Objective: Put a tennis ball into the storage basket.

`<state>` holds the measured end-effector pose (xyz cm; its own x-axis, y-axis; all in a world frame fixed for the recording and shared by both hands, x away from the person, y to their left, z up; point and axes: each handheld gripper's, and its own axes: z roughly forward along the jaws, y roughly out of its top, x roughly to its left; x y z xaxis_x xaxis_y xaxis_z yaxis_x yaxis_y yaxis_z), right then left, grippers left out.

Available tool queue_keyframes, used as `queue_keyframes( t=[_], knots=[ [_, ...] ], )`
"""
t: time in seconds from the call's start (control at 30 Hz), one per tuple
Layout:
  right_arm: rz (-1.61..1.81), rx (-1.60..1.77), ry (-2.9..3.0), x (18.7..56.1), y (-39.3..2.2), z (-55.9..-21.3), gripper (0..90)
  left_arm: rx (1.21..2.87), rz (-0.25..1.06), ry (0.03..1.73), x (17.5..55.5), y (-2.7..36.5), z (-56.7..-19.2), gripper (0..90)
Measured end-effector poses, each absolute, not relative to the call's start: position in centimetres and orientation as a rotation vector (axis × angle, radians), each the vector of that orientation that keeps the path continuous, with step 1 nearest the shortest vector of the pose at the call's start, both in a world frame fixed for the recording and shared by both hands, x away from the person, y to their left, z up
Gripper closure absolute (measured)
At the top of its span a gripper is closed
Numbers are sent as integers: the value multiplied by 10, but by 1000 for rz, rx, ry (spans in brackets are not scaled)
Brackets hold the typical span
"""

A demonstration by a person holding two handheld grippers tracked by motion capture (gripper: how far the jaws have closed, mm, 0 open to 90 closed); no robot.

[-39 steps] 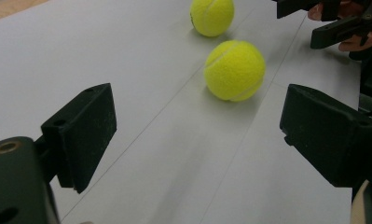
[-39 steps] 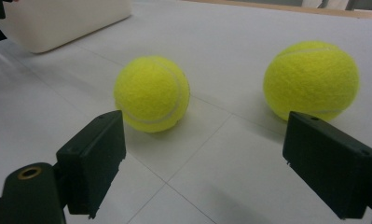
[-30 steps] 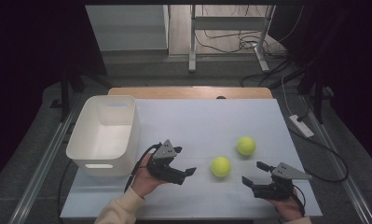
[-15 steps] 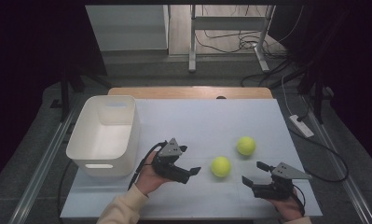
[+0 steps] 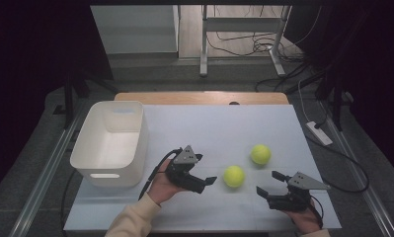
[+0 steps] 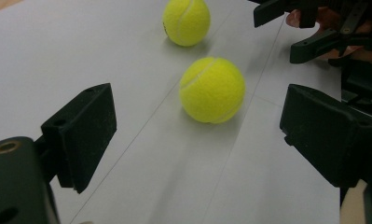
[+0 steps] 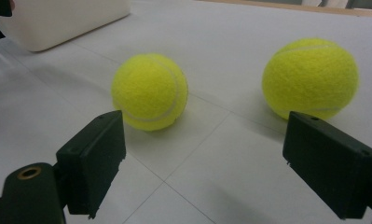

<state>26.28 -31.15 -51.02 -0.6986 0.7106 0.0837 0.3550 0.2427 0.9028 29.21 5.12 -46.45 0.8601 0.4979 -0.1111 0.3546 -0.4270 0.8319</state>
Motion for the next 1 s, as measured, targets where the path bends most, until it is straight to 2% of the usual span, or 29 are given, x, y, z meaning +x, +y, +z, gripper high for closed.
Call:
queue_keyframes(
  t=[1.0],
  knots=[
    [1441,977,2167,262,-312,-510,131,2081,157,607,301,27,-469,102]
  ],
)
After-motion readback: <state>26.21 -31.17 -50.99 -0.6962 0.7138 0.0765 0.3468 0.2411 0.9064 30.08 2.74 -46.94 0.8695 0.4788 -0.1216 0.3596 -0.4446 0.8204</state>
